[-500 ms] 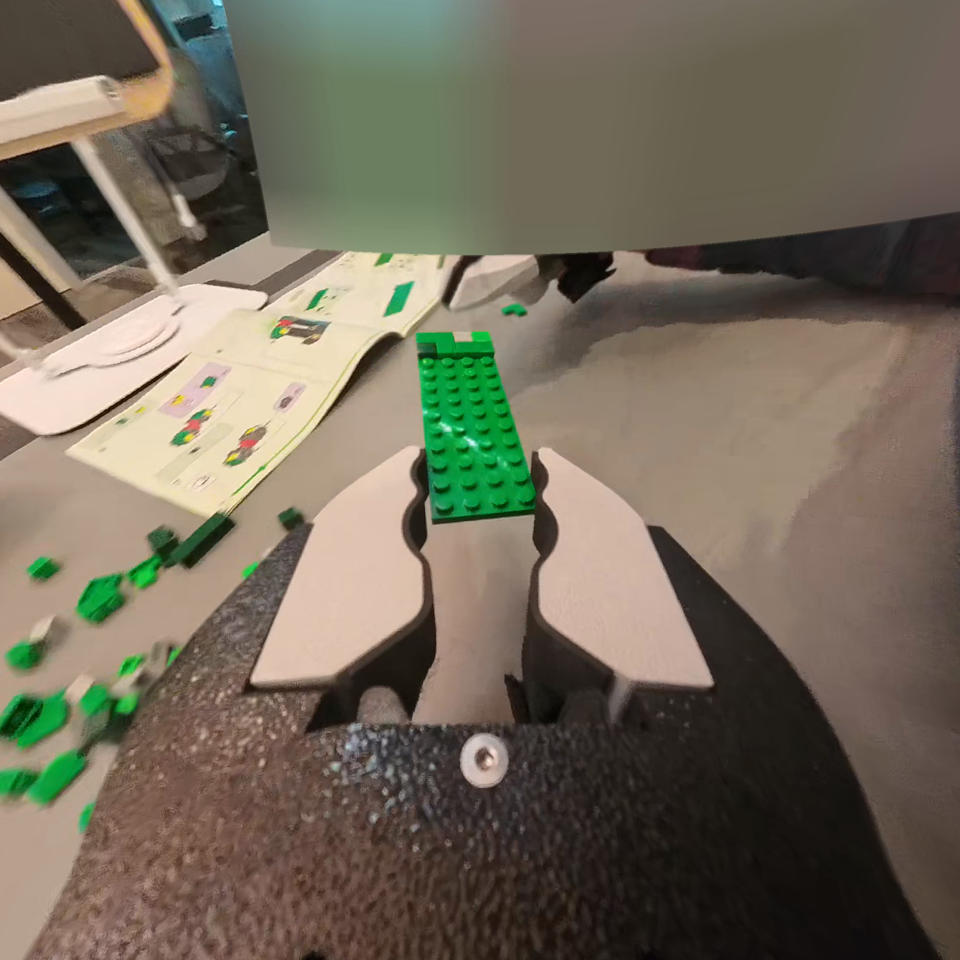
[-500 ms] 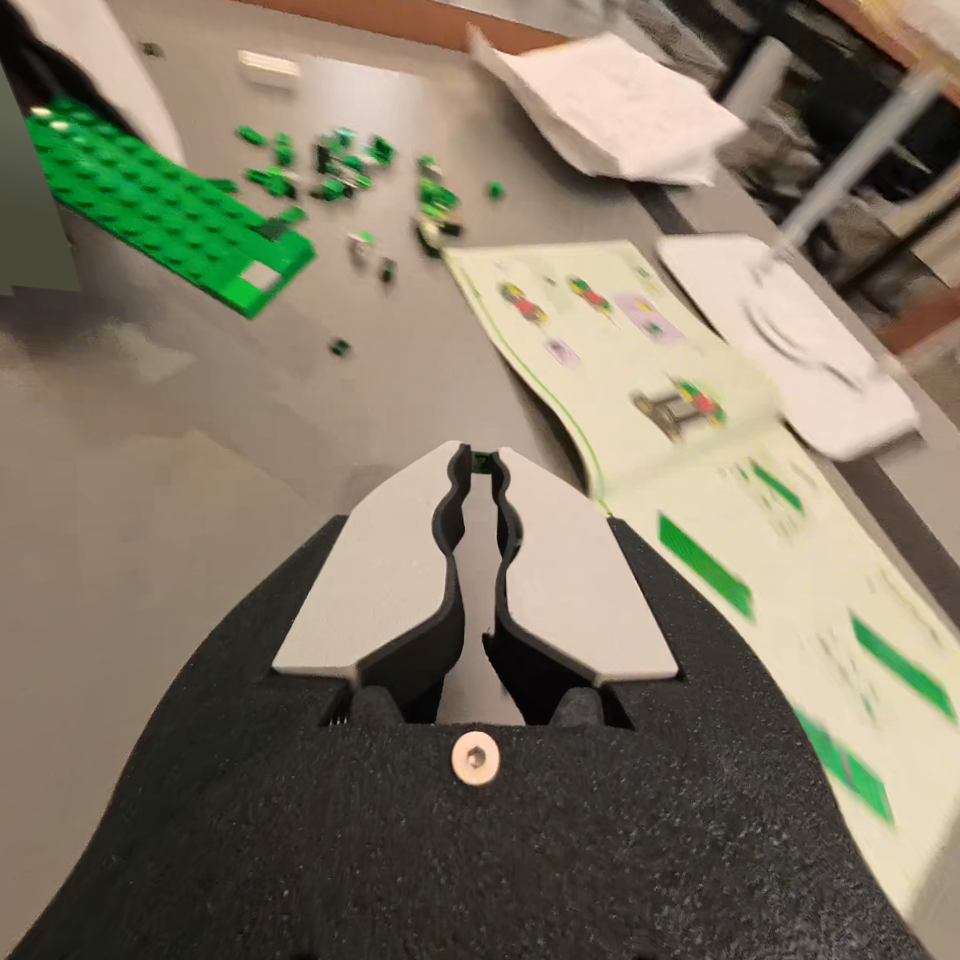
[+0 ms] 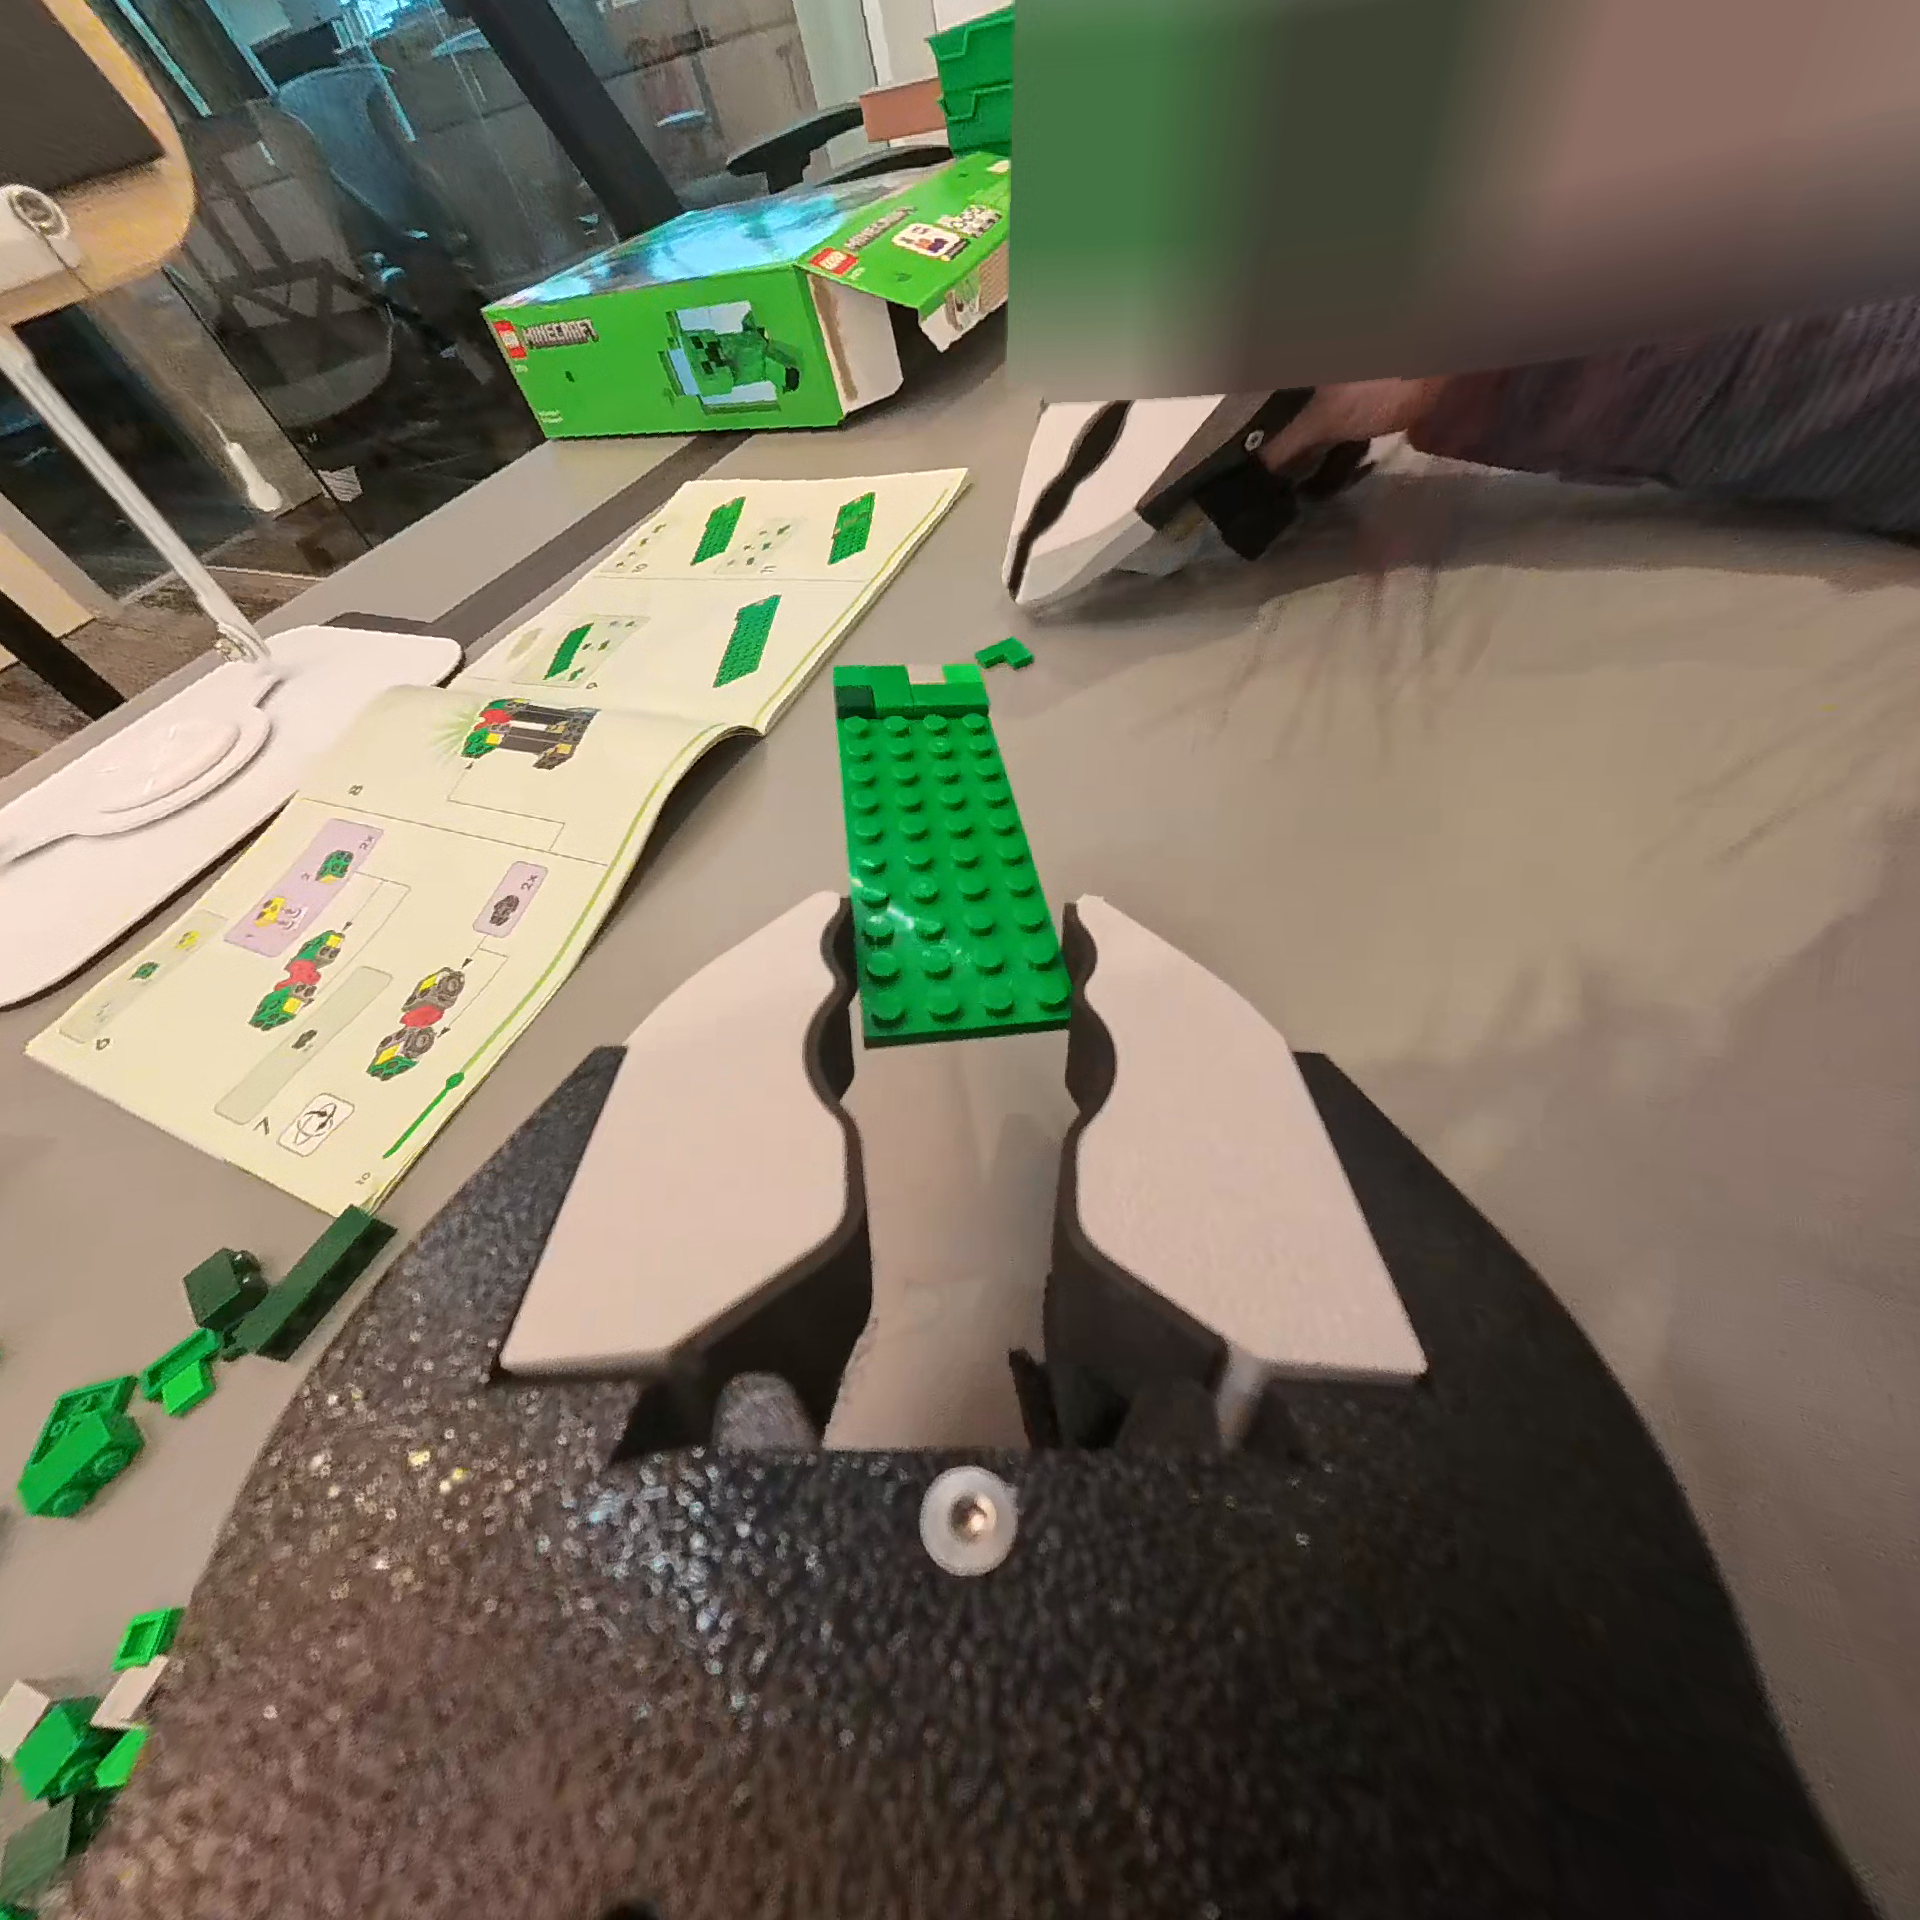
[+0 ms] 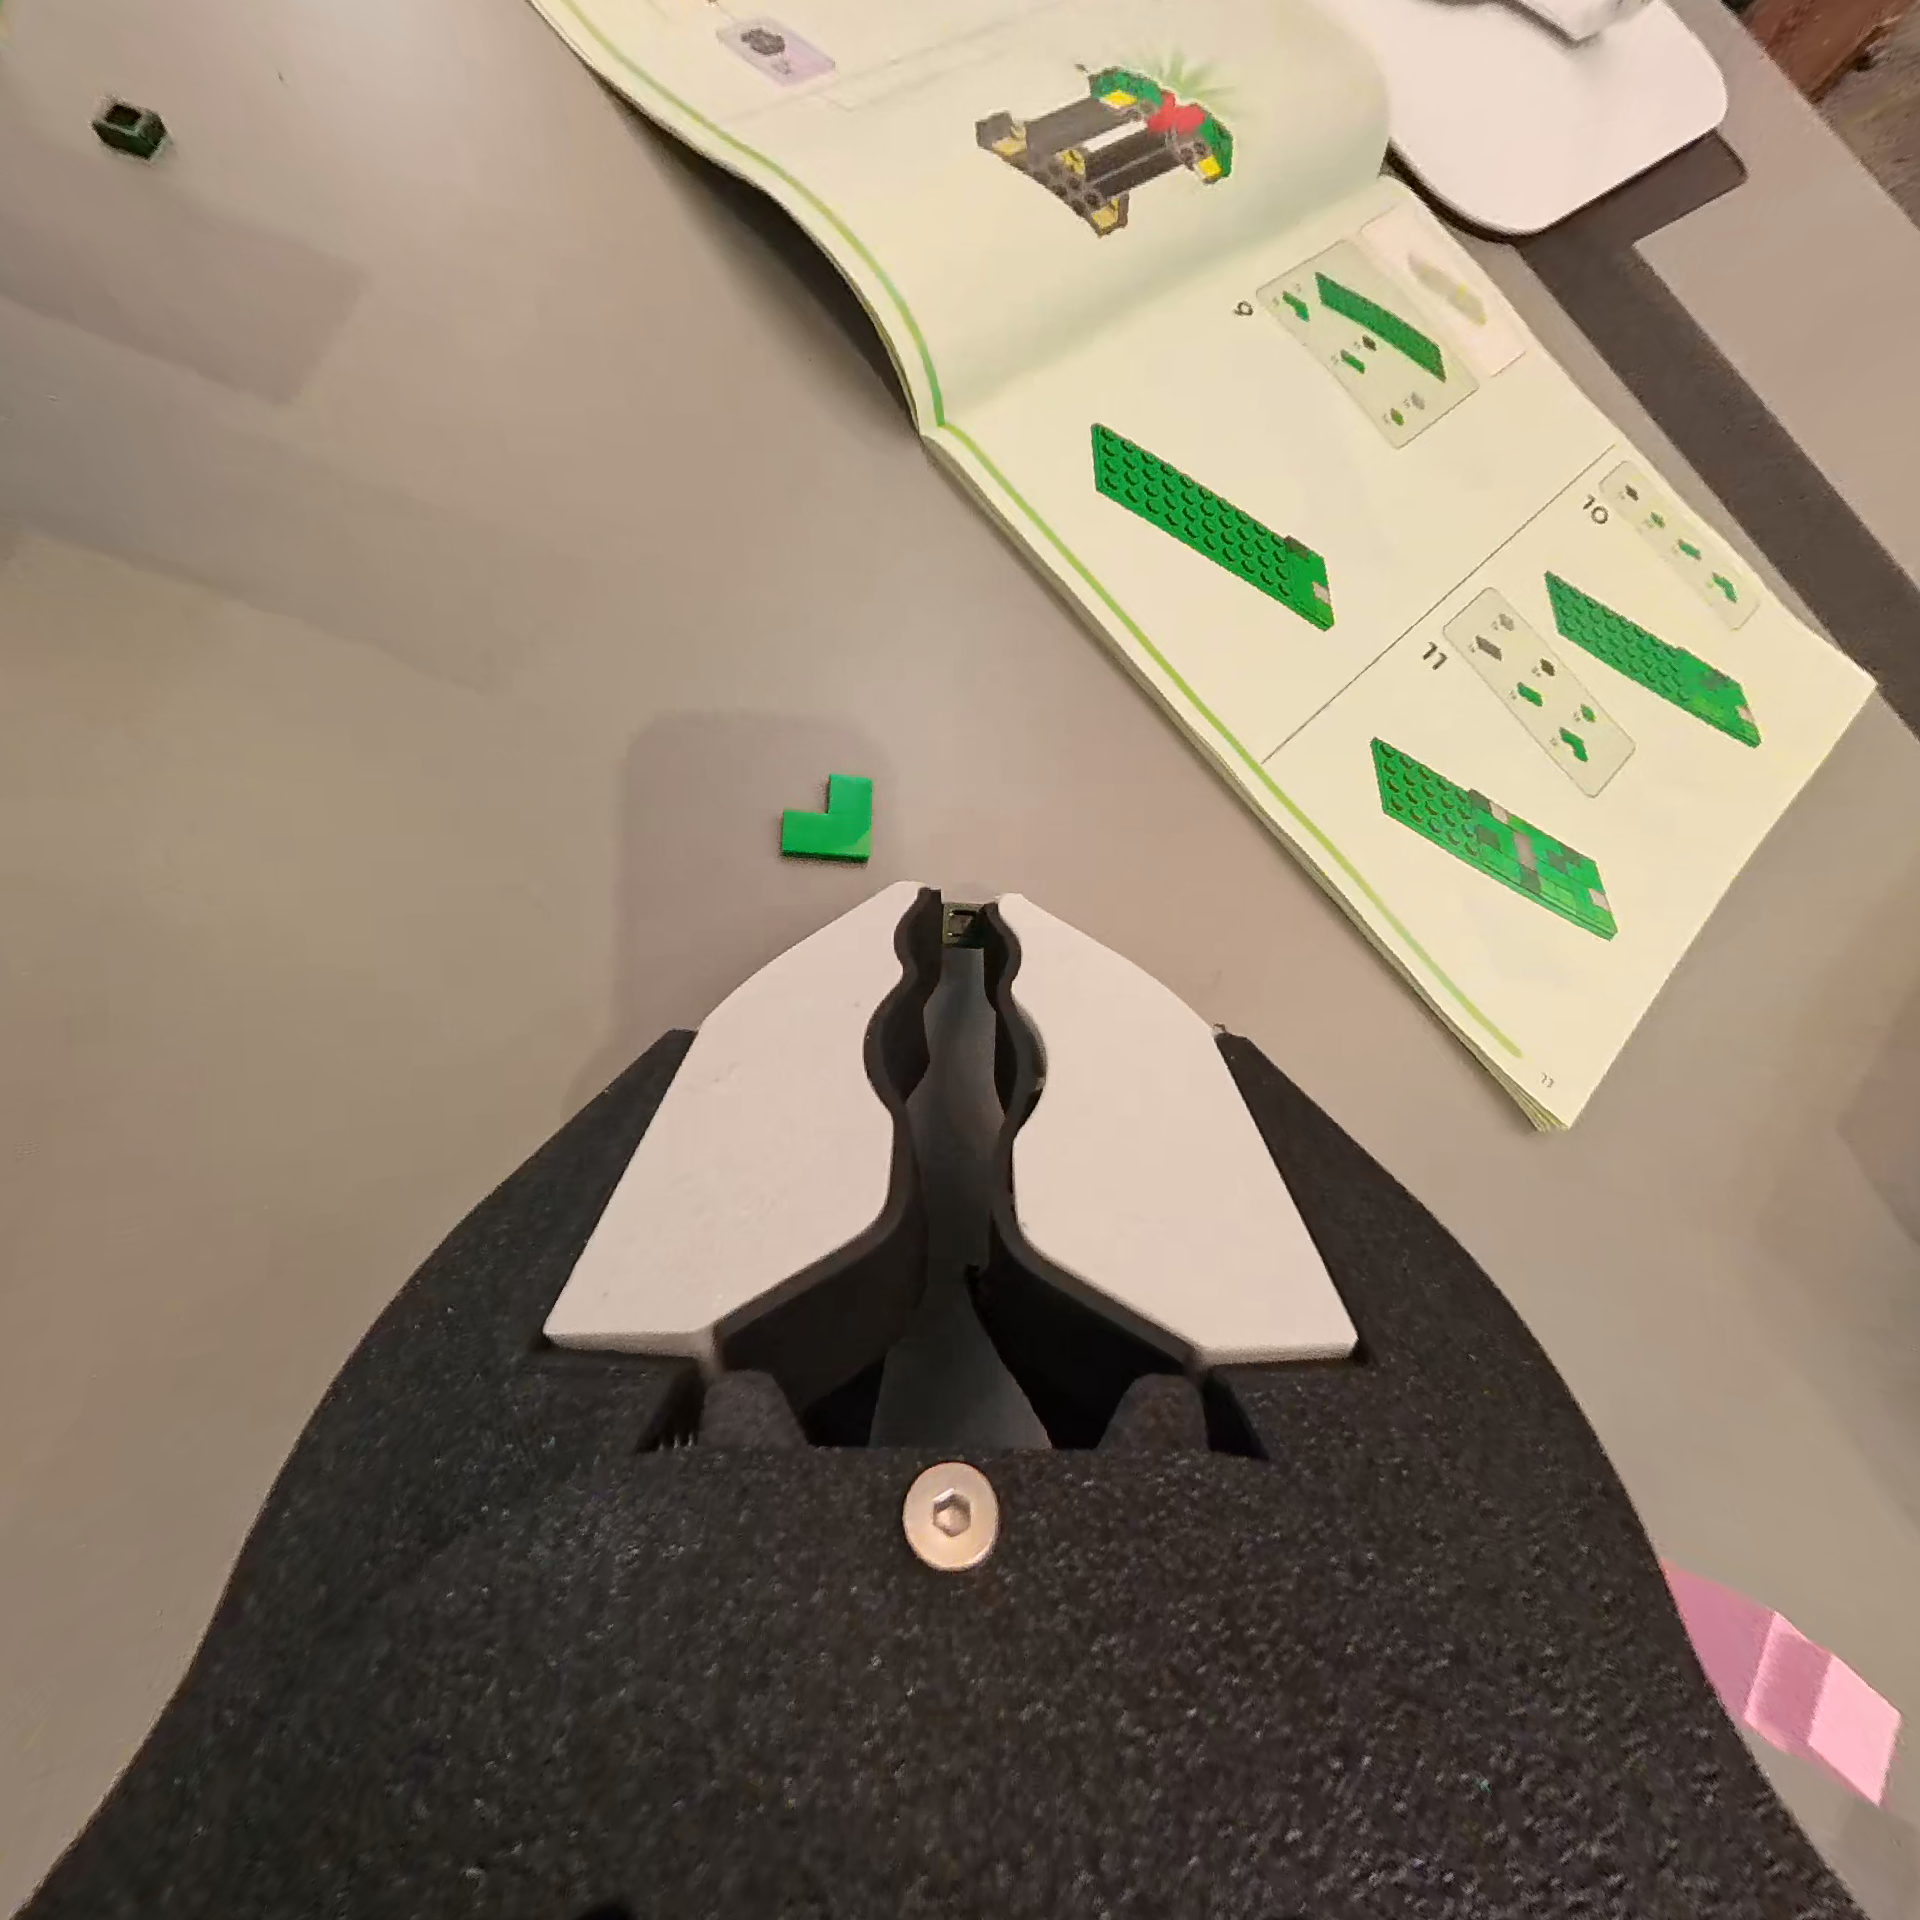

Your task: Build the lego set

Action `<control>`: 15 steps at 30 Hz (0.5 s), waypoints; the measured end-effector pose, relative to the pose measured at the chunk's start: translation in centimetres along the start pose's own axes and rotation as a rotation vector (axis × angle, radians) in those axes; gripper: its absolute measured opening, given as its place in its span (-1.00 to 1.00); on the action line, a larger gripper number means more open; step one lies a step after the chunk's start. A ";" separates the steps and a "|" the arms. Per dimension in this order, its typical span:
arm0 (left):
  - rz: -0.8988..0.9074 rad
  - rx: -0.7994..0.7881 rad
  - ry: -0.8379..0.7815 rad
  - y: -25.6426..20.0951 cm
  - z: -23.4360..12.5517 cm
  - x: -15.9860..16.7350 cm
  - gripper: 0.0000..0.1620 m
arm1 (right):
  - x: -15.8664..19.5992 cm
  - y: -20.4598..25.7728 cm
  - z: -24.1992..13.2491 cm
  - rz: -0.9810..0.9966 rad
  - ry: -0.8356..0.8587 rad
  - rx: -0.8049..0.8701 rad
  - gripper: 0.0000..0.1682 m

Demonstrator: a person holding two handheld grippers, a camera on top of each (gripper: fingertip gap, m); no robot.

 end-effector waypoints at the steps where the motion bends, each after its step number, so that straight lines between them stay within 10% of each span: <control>1: -0.003 0.001 -0.002 0.0 0.0 0.0 -0.54 | 0.0 0.0 0.0 0.003 0.000 -0.005 -0.92; 15: -0.018 0.062 -0.052 -0.4 -0.6 -0.4 -0.54 | -1.7 0.1 -0.2 -0.006 -0.110 0.047 -0.69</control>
Point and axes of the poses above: each gripper's, where its closed fingertips meet, z out along the fingers, x out of its underside, y = z × x across the jaws, the point moved 4 cm from there along -z, back along the fingers, and after that the axes turned 7 degrees about -y, right-handed, at the moved point
